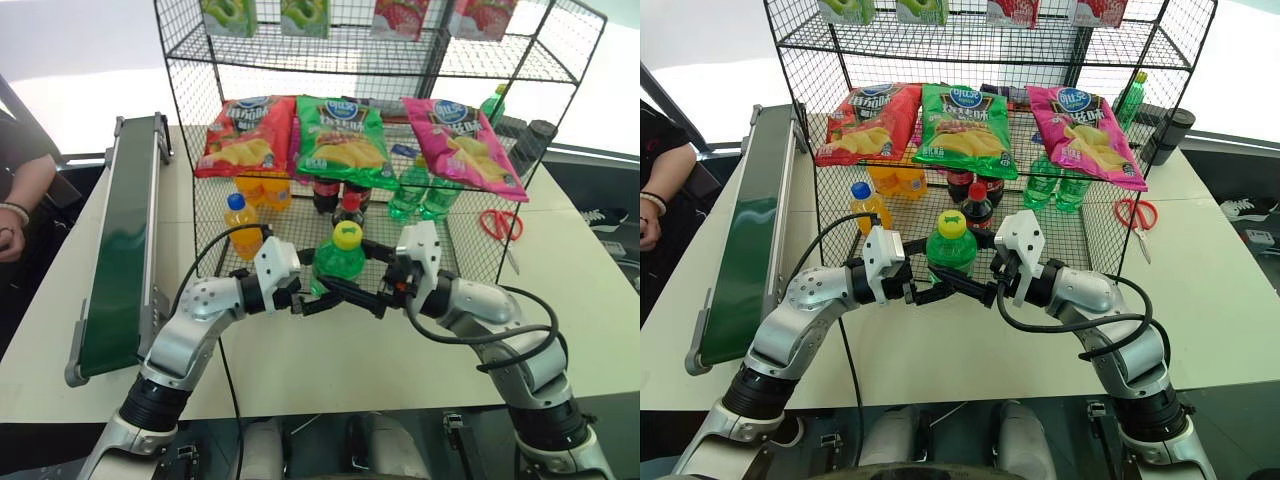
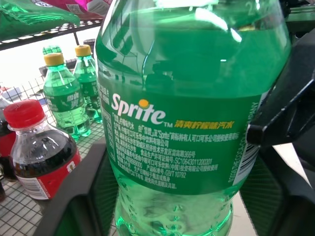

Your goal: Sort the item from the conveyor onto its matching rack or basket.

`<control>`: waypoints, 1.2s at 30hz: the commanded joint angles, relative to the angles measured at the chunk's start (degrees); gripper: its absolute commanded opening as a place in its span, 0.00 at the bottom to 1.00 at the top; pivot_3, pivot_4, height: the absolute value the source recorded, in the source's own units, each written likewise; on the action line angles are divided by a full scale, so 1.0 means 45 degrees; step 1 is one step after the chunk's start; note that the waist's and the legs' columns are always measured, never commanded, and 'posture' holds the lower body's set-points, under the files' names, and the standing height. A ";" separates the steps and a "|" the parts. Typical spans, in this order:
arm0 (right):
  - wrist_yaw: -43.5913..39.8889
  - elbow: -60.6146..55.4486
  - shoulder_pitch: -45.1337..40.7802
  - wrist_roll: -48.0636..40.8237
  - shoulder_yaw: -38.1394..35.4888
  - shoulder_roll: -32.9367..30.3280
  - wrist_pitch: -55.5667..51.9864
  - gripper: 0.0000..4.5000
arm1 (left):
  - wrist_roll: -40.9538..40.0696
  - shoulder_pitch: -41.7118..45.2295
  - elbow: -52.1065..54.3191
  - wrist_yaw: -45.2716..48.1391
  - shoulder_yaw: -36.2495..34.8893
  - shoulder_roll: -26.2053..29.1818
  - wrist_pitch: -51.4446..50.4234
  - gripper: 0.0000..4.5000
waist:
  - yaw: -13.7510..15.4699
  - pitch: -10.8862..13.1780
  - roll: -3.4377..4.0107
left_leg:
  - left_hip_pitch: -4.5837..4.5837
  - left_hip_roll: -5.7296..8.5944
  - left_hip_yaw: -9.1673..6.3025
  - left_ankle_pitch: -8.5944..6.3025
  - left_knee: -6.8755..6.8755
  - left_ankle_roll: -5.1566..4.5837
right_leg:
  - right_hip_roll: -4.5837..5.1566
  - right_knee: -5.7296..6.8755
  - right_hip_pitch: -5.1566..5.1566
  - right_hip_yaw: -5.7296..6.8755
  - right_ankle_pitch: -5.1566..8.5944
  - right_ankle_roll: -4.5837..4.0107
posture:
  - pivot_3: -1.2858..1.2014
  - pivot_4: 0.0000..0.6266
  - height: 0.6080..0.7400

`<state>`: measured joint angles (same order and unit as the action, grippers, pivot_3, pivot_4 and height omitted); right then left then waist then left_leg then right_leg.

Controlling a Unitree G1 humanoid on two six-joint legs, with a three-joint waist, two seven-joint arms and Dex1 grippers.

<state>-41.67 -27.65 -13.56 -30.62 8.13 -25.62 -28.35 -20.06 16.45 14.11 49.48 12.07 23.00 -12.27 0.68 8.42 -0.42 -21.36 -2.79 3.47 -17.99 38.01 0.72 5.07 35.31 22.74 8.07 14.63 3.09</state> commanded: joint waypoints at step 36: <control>0.5432 1.0925 -0.2406 0.3946 -0.3999 0.2369 0.6699 0.67 | -0.0343 -0.2759 0.2476 -0.1291 -0.1713 0.0971 -0.0440 0.98 | -0.0110 0.0024 0.0078 | 0.0015 -0.0016 0.0033 0.0005 -0.0002 0.0006 | 0.0007 0.0023 0.0001 -0.0029 -0.0002 0.0002 | 0.52 0.24 0.97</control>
<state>-17.58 22.00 -22.79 -12.62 -8.53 -14.89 -0.47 -21.67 3.17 23.24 43.70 3.93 27.20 -14.59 0.19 8.53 -0.07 -21.28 -2.86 3.62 -17.97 38.01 0.75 5.11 35.43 22.74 7.93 14.62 3.10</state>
